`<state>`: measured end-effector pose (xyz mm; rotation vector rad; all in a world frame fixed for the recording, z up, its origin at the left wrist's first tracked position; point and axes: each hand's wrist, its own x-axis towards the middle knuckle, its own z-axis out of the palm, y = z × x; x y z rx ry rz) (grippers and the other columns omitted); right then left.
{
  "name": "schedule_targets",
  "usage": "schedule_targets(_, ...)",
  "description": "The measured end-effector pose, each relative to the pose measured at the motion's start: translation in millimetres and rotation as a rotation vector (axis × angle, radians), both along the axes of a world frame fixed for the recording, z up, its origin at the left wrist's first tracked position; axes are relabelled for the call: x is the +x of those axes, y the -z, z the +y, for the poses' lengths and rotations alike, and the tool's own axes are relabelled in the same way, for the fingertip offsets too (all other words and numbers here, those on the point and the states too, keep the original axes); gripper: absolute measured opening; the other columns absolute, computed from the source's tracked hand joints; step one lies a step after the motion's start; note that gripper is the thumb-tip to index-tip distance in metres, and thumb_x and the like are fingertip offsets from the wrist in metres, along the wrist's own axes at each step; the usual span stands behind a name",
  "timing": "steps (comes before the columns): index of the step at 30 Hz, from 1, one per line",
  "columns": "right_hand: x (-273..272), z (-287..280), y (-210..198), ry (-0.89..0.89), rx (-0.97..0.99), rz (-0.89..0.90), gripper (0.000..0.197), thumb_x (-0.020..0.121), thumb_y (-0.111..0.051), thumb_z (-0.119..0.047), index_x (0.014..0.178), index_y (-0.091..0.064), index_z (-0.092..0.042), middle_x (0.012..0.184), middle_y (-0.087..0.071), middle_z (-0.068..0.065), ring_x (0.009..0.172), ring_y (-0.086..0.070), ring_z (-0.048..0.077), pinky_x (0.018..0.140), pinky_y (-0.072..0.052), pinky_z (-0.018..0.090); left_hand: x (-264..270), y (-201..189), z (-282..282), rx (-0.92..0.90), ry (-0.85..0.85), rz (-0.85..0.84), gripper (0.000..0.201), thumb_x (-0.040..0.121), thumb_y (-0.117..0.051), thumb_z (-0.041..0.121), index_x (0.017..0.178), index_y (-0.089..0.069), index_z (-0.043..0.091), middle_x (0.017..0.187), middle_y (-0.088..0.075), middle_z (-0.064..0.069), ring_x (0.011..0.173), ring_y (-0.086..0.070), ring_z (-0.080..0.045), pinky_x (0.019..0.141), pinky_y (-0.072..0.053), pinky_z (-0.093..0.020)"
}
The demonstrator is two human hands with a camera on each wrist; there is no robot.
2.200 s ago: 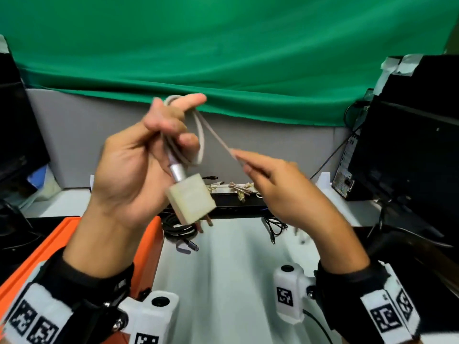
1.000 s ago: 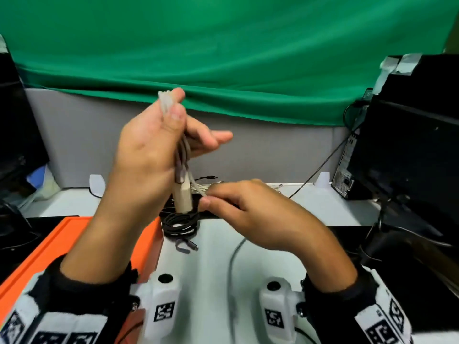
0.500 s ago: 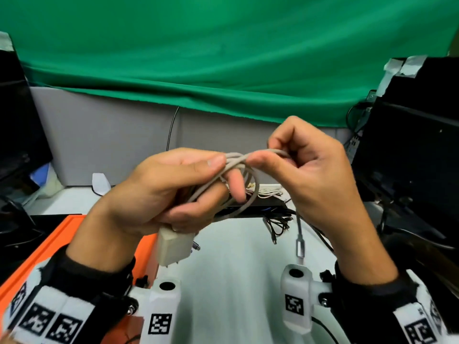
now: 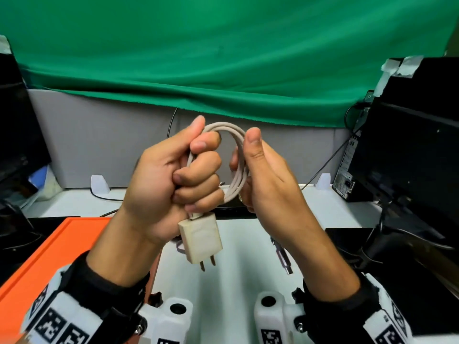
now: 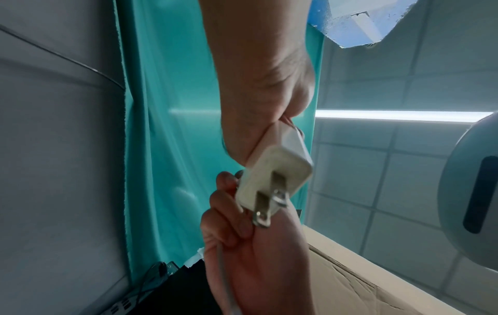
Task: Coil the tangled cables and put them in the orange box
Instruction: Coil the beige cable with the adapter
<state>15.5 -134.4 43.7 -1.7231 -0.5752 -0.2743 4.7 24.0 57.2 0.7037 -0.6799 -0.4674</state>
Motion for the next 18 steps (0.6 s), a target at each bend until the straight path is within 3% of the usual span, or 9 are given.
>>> schedule_targets(3, 0.1, 5.2, 1.1, -0.07, 0.054, -0.002, 0.058, 0.092, -0.034, -0.072, 0.072, -0.046, -0.019, 0.057, -0.041, -0.011, 0.052, -0.034, 0.008, 0.055, -0.028, 0.028, -0.9, 1.1, -7.4, 0.002, -0.132, -0.012, 0.043, 0.104, -0.033, 0.048, 0.073, -0.045, 0.02, 0.045, -0.02, 0.007, 0.032, -0.015, -0.01, 0.036, -0.019, -0.022)
schedule_targets(7, -3.2, 6.5, -3.2, -0.221, 0.31, 0.132, 0.046, 0.103, -0.04, -0.051, 0.072, -0.042, -0.017, 0.059, -0.038, -0.004, 0.041, -0.027, 0.007, 0.04, -0.024, 0.019, -4.2, -2.5, -18.5, 0.031, -0.311, 0.016, 0.044, 0.105, -0.032, 0.046, 0.072, -0.043, 0.018, 0.043, -0.02, 0.006, 0.029, -0.026, -0.007, 0.039, -0.033, -0.02)
schedule_targets(10, -5.9, 8.3, -4.8, -0.303, 0.464, 0.264, 0.04, 0.103, -0.04, -0.046, 0.076, -0.044, -0.016, 0.059, -0.038, -0.001, 0.038, -0.025, 0.005, 0.039, -0.022, 0.016, -5.7, -2.4, -22.9, 0.015, -0.422, 0.049, 0.043, 0.105, -0.034, 0.044, 0.071, -0.042, 0.019, 0.041, -0.025, 0.008, 0.029, -0.025, -0.004, 0.039, -0.027, -0.02)
schedule_targets(13, -4.5, 9.2, -2.8, -0.306, 0.479, 0.307, 0.041, 0.104, -0.04, -0.049, 0.076, -0.045, -0.019, 0.06, -0.038, -0.003, 0.043, -0.023, 0.007, 0.042, -0.021, 0.018, -5.3, -2.0, -23.2, 0.013, -0.452, 0.07, 0.042, 0.106, -0.035, 0.042, 0.072, -0.043, 0.019, 0.042, -0.026, 0.007, 0.029, -0.023, -0.005, 0.038, -0.024, -0.02)
schedule_targets(16, -2.2, 10.3, -0.7, -0.266, 0.454, 0.282, 0.043, 0.105, -0.037, -0.047, 0.072, -0.041, -0.019, 0.059, -0.037, -0.002, 0.048, -0.037, 0.013, 0.043, -0.032, 0.017, -7.3, -6.0, -20.0, 0.096, -0.453, 0.035, 0.04, 0.105, -0.034, 0.039, 0.078, -0.05, 0.014, 0.046, -0.032, 0.005, 0.032, -0.031, -0.007, 0.04, -0.032, -0.022)
schedule_targets(18, -1.2, 9.4, -0.4, -0.269, 0.436, 0.272, 0.043, 0.104, -0.037, -0.046, 0.071, -0.042, -0.018, 0.058, -0.039, -0.002, 0.05, -0.038, 0.017, 0.042, -0.032, 0.019, -9.7, -8.2, -18.2, 0.173, -0.518, -0.001, 0.039, 0.106, -0.034, 0.037, 0.083, -0.053, 0.011, 0.047, -0.033, 0.003, 0.035, -0.035, -0.011, 0.044, -0.038, -0.024)
